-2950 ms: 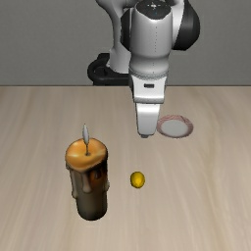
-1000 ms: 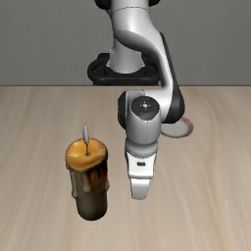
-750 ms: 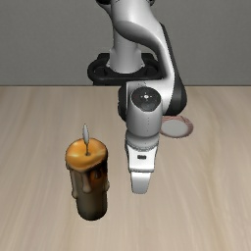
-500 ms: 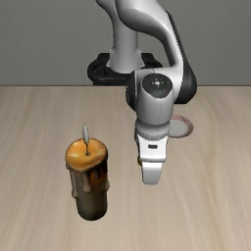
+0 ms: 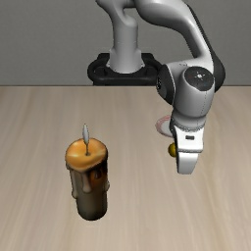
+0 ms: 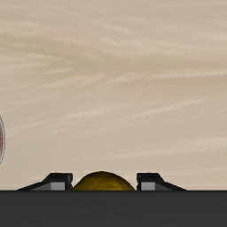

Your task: Pick up the lemon and place it in the plate with the candle lit

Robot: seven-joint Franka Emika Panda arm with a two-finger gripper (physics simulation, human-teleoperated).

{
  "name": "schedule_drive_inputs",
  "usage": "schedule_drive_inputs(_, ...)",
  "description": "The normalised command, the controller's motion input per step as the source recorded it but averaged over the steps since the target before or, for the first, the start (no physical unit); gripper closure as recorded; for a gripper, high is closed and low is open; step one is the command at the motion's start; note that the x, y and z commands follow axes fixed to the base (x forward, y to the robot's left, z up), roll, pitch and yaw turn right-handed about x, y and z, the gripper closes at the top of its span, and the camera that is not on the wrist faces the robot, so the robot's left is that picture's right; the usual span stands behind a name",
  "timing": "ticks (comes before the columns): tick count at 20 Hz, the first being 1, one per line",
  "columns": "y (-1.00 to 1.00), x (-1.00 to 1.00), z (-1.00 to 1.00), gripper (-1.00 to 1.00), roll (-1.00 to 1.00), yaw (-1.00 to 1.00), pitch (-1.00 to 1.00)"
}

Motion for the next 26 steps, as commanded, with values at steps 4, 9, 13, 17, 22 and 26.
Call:
schedule_drive_inputs(4,0.00,-1.00,0.00,1.00,0.00,0.00,0.00)
schedule_drive_inputs(9,0.00,-0.40,0.60,1.00,0.00,0.00,0.00)
schedule_drive_inputs(13,0.00,-0.50,0.50,1.00,0.00,0.00,0.00)
schedule_drive_inputs(17,0.00,-1.00,0.00,1.00,0.00,0.00,0.00)
schedule_drive_inputs(22,0.60,-0.40,0.00,1.00,0.00,0.00,0.00)
schedule_drive_inputs(26,0.00,0.00,0.00,-1.00,0.00,0.00,0.00)
